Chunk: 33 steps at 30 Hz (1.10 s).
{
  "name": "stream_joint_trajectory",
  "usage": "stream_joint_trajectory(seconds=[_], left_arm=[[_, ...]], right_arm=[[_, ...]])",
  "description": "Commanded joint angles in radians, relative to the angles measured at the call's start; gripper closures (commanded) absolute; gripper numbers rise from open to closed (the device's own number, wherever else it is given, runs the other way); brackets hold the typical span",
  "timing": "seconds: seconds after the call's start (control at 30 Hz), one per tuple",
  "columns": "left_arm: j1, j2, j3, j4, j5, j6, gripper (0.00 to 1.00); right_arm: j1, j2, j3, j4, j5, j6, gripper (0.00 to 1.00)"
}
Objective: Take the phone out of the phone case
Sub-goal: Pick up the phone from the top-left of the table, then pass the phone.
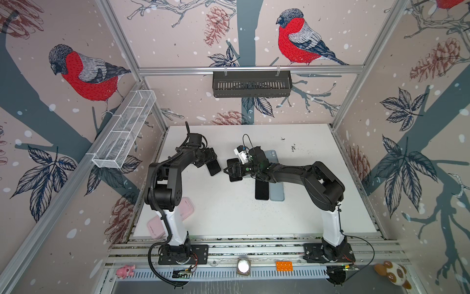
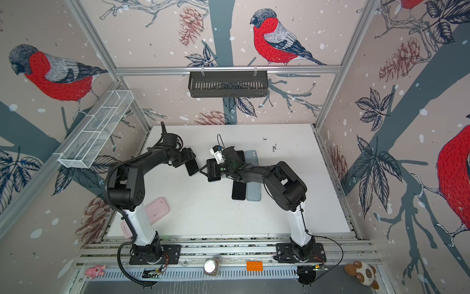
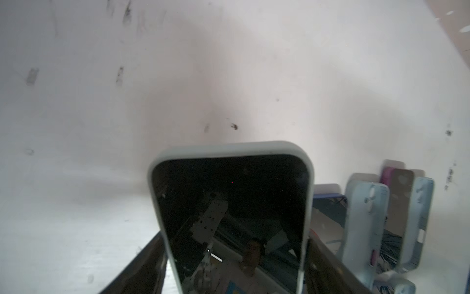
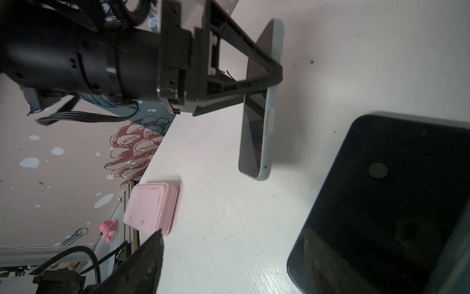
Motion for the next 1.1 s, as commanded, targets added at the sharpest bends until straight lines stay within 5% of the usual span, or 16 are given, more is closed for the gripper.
stream_joint_trajectory(seconds=[0.0,0.57,0.67,0.93,1.07], left_arm=[[-0.001,-0.050,-0.020,0.043,0.085,0.024,0.46],[-0.043,-0.083,-0.033,0.055,0.136,0.022,0.49],[-0.056,-0.085,-0.032,0.056,0.135,0.020,0.50],[-0.090,-0.117,-0.025,0.069,0.133,0.000,0.50],[-0.112,-0.156,-0.025,0.116,0.167,-0.029,0.49]], right_arm=[[0.002,0.028,0.024,0.026,-0.006,0.016,0.15],[0.000,0.154,0.157,0.007,0.022,0.023,0.27],[-0.001,0.159,0.180,0.004,0.019,0.023,0.36],[-0.004,0.096,0.142,-0.039,0.049,0.017,0.83],[-0.013,0.012,0.077,-0.050,0.073,0.011,0.94]])
